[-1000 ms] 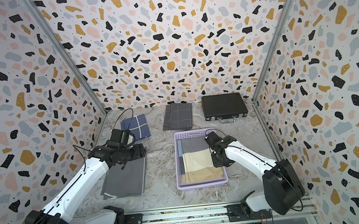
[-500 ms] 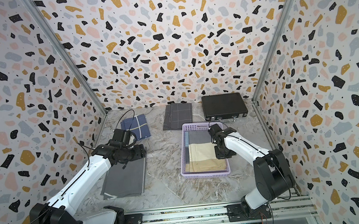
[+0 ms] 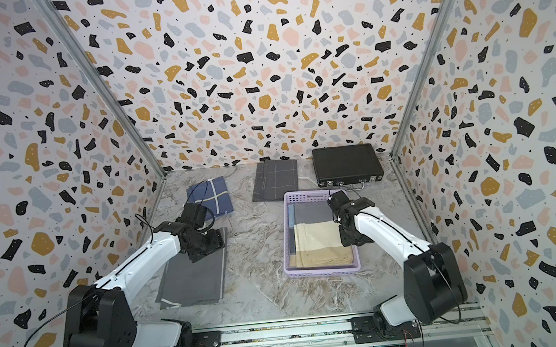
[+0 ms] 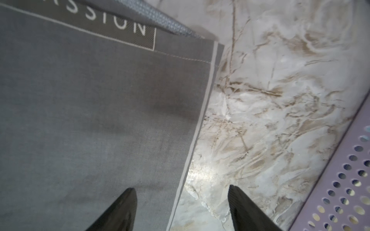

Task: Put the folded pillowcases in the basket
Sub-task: Move the basket to the center of the board, then move the pillowcase to the center of the board.

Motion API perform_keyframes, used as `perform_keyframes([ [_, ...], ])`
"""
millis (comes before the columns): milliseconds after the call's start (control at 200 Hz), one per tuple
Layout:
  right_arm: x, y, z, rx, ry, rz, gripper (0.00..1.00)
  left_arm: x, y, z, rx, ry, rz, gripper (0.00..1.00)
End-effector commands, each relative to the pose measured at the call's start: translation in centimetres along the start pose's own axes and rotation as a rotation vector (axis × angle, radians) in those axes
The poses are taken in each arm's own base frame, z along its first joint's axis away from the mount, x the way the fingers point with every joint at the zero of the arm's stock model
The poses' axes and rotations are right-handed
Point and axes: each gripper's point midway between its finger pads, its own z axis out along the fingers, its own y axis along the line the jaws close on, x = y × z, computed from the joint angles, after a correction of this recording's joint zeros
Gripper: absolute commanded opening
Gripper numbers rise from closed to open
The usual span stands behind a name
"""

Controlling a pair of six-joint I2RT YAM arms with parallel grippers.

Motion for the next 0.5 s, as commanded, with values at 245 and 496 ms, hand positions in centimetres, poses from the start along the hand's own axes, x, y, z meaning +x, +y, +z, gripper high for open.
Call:
perform_keyframes([
  [245,0.6,1.7,-8.5,-0.299,-0.198,0.072,0.61,3.5,1.2,5.0,-0.099,0.219,-0.108,0.76],
  [496,0.5,1.6,-10.5,-0.344,-0.242,0.063,0.62,6.9,-6.6,8.6,0.065,0.358,-0.108,0.78],
])
